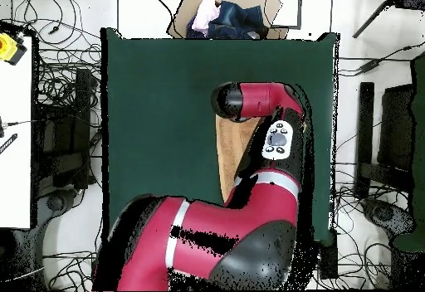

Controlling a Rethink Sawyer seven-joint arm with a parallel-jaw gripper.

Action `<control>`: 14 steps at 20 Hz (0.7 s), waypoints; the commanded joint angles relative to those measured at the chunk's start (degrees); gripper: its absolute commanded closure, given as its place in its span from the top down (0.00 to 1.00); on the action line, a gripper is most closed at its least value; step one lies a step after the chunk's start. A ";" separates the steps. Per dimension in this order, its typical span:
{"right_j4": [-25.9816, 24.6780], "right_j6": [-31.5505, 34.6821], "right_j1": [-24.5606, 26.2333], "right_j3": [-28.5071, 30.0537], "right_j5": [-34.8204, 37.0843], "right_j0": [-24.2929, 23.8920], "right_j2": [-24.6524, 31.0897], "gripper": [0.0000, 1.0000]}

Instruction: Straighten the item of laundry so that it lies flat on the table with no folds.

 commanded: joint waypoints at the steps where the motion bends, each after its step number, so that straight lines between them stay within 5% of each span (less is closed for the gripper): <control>1: 4.82 0.56 -3.45 -6.63 0.01 -5.35 11.06 1.00; 8: 8.59 -7.97 -0.23 -29.16 42.63 -7.44 12.95 1.00; 14: 7.70 -14.44 -3.62 -31.57 59.10 -7.75 12.65 1.00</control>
